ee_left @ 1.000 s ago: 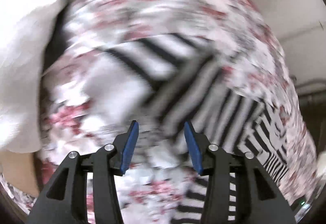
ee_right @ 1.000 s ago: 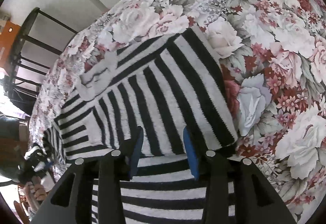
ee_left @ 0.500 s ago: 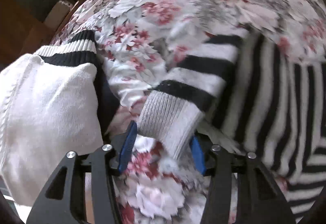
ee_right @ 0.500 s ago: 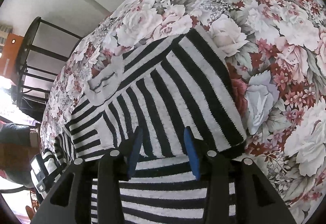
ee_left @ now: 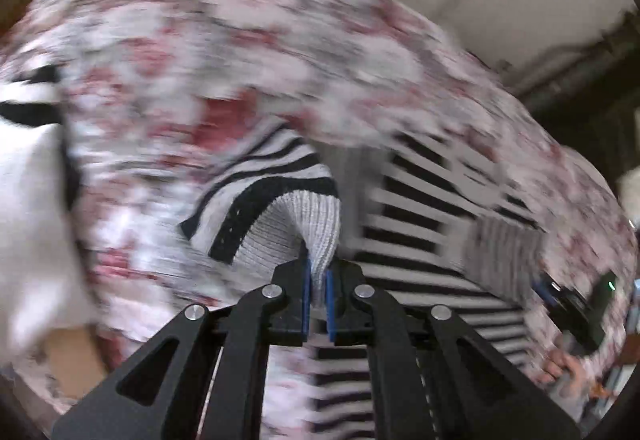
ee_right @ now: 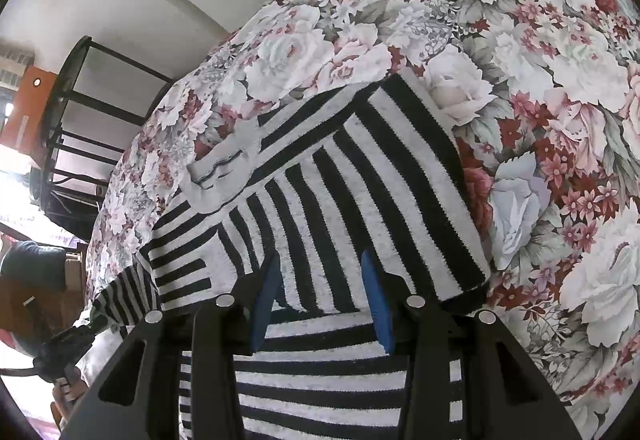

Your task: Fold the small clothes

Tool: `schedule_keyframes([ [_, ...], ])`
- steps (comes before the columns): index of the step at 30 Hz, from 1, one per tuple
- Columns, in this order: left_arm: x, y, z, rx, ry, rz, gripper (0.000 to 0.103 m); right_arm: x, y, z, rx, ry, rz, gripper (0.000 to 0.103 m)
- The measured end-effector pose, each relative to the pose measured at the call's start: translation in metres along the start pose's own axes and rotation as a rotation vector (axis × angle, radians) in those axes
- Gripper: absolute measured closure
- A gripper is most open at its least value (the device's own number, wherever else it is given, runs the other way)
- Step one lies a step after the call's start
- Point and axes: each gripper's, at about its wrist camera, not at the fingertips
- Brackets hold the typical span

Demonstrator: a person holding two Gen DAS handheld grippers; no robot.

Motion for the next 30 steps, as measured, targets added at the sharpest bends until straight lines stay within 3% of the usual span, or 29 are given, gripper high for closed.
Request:
schedule_keyframes([
  [6,-0.103,-0.038,-0.047,0.094,-0.082,-0.199,0.097,0.003,-0.005,-0.005,0.017,0.016,0.004,0.060],
  [9,-0.135,-0.064,-0.074,0.167,-0.118,-0.214,0.075,0.013,-0.014,-0.013,0.050,0.051,0.029,0.061],
  [12,-0.135,-0.060,-0.085,0.186,-0.124,-0.249,0.054,0.025,-0.024,-0.024,0.089,0.090,0.079,0.061],
  [13,-0.129,-0.053,-0.084,0.171,-0.125,-0.245,0.040,0.030,-0.027,-0.028,0.103,0.099,0.099,0.060],
  [14,-0.121,-0.046,-0.082,0.147,-0.121,-0.228,0.032,0.036,-0.032,-0.034,0.119,0.112,0.126,0.061],
  [17,-0.082,-0.028,-0.068,0.051,-0.105,-0.135,0.030,0.053,-0.046,-0.052,0.169,0.148,0.188,0.059],
  [19,-0.052,-0.023,-0.063,-0.004,-0.092,-0.017,0.029,0.066,-0.064,-0.072,0.240,0.136,0.242,0.059],
  [20,-0.034,-0.027,-0.062,-0.025,-0.068,0.078,0.029,0.072,-0.072,-0.083,0.270,0.122,0.261,0.059],
  [22,-0.013,-0.040,-0.062,0.017,-0.021,0.157,0.030,0.087,-0.093,-0.105,0.325,0.085,0.291,0.059],
  [24,0.003,-0.050,-0.062,0.078,0.061,0.114,0.031,0.099,-0.110,-0.123,0.354,0.044,0.307,0.059],
  [26,0.010,-0.051,-0.061,0.084,0.113,0.078,0.031,0.113,-0.125,-0.137,0.347,0.021,0.298,0.058],
  [30,0.009,-0.040,-0.054,0.019,0.087,0.134,0.031,0.122,-0.136,-0.139,0.301,-0.094,0.298,0.046],
])
Point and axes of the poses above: each gripper's, at about its wrist camera, not at the fingertips, and y roughly against the way its jaws point, x to its left, z to its top, and after that the axes turned 10 degrees about -x, right-handed
